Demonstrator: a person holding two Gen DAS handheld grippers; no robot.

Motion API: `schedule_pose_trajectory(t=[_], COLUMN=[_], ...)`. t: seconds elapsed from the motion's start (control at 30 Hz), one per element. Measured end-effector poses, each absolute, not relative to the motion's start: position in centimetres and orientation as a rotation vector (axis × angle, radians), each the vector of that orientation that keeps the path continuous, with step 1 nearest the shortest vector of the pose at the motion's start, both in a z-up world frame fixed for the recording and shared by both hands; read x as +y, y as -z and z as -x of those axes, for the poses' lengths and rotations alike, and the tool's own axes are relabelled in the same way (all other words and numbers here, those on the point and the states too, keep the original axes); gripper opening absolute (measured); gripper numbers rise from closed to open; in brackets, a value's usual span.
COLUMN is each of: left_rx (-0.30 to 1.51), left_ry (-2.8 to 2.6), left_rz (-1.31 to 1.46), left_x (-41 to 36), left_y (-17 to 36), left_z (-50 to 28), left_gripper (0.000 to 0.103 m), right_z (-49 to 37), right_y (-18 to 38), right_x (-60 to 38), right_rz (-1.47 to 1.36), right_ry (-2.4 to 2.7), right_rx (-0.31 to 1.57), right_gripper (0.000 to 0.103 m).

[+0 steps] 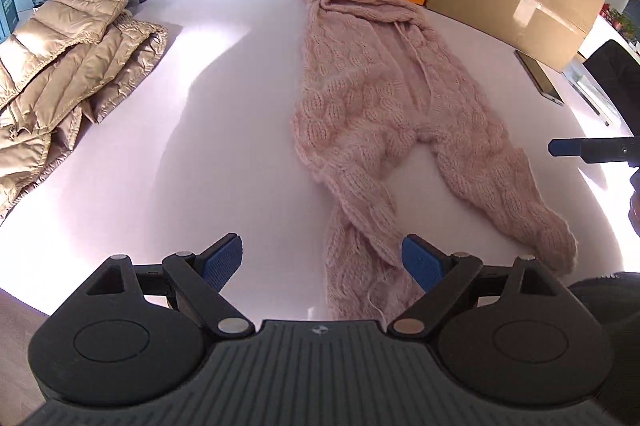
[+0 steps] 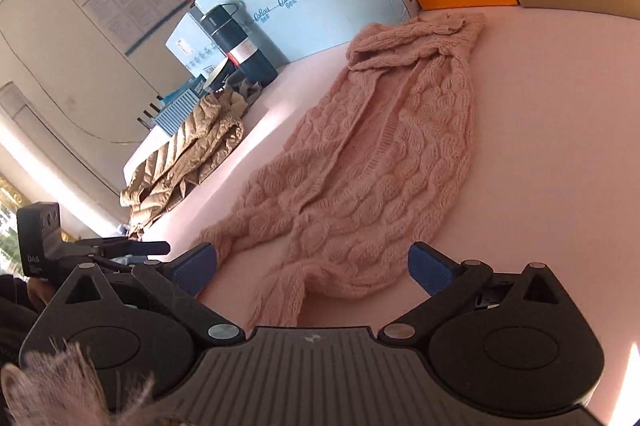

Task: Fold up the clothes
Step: 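Pinch the hem end with the left gripper and pull it straight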

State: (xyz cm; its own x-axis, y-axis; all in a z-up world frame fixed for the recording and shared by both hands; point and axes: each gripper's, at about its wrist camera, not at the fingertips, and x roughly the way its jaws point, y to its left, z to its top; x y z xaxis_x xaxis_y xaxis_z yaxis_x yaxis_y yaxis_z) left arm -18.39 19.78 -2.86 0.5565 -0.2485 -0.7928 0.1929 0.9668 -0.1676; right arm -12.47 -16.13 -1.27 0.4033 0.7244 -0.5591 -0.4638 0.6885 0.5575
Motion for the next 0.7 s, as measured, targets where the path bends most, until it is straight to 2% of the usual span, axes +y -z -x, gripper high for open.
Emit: schedule_pose_trajectory(t=[0.2, 0.3, 0.33, 0.37, 0.4, 0.43, 0.47, 0.53, 0.57, 0.7], left_rx=[1.001, 1.000, 0.993, 0.993, 0.996, 1.000, 1.004, 1.035, 1.037, 0.981], left_ry=[0.323, 0.337, 0.346, 0.355, 0.362, 0.362, 0.361, 0.410, 0.444, 0.568], left_rz=[-0.019, -0.094, -0.117, -0.133, -0.148, -0.169, -0.191, -0.087, 0.014, 0.420], left_x=[16.5, 15.0, 14.6, 14.3, 14.0, 13.9, 13.7, 14.4, 15.2, 18.5], left_y=[3.9, 3.8, 3.7, 3.7, 3.7, 3.7, 3.8, 3.0, 2.3, -0.8], left_z=[19.7, 20.4, 20.7, 20.8, 20.8, 20.8, 20.7, 20.0, 19.6, 19.1], left_gripper=[0.086, 0.086, 0.081, 0.071, 0.062, 0.044, 0.028, 0.013, 0.013, 0.014], right_z=[17.3, 18.2, 18.2, 18.1, 18.1, 17.9, 17.7, 17.2, 16.9, 15.3], right_y=[1.7, 2.1, 2.4, 2.6, 2.9, 3.2, 3.4, 3.9, 4.1, 4.1], right_x=[-14.1, -13.0, -12.8, -12.5, -12.3, -12.1, -12.0, -11.9, -12.1, -14.3], right_rz=[-0.235, -0.216, -0.222, -0.224, -0.227, -0.227, -0.227, -0.277, -0.330, -0.887], right_ry=[-0.933, -0.937, -0.925, -0.917, -0.908, -0.901, -0.894, -0.898, -0.909, -1.117], right_rx=[0.934, 0.972, 0.983, 0.998, 1.013, 1.029, 1.045, 1.083, 1.104, 1.150], right_gripper=[0.102, 0.098, 0.088, 0.077, 0.050, 0.023, 0.016, 0.013, 0.012, 0.011])
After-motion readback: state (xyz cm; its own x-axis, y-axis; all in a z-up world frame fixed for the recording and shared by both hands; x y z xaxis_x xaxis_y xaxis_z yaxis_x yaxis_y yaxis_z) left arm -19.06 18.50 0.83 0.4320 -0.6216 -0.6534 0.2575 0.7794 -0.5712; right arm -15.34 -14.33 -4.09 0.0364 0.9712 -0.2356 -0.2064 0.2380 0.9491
